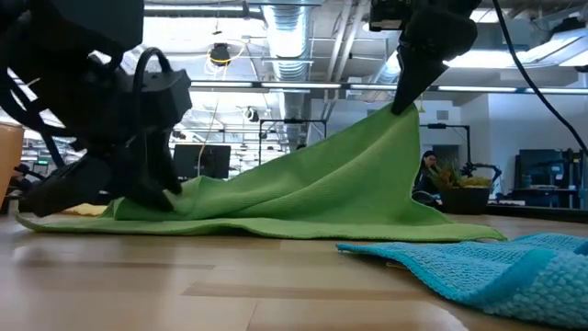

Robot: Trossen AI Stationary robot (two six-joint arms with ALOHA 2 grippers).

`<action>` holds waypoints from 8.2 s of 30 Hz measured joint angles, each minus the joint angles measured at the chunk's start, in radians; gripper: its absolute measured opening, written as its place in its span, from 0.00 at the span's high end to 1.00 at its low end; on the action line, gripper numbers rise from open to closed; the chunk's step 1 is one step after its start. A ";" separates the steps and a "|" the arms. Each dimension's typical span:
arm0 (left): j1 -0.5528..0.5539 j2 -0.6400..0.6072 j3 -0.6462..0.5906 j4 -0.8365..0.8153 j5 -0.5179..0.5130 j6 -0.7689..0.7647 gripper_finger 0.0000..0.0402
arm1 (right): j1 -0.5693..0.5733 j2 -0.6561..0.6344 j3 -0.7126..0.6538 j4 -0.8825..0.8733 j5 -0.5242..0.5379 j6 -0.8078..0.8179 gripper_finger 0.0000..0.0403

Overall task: Fold microfiber towels
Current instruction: Fold the green towel

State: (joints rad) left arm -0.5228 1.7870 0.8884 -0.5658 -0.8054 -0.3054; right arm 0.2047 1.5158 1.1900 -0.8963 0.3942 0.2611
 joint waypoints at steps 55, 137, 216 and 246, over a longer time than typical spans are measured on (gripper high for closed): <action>0.173 -0.162 0.155 -0.466 -0.072 -0.230 1.00 | -0.116 0.000 0.000 -0.042 0.215 -0.027 0.97; 0.041 -0.181 0.153 -0.265 0.426 -0.159 1.00 | 0.213 0.012 -0.133 0.018 -0.030 0.150 0.87; 0.221 -0.182 -0.020 0.052 0.457 -0.171 0.63 | -0.082 0.072 -0.171 0.226 -0.326 -0.253 0.67; 0.246 -0.183 -0.189 0.256 0.483 -0.127 0.63 | -0.116 0.073 -0.285 0.186 -0.263 0.197 0.68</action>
State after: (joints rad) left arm -0.2766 1.6035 0.6994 -0.3096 -0.3222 -0.4320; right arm 0.0891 1.5890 0.9047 -0.7106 0.1315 0.4581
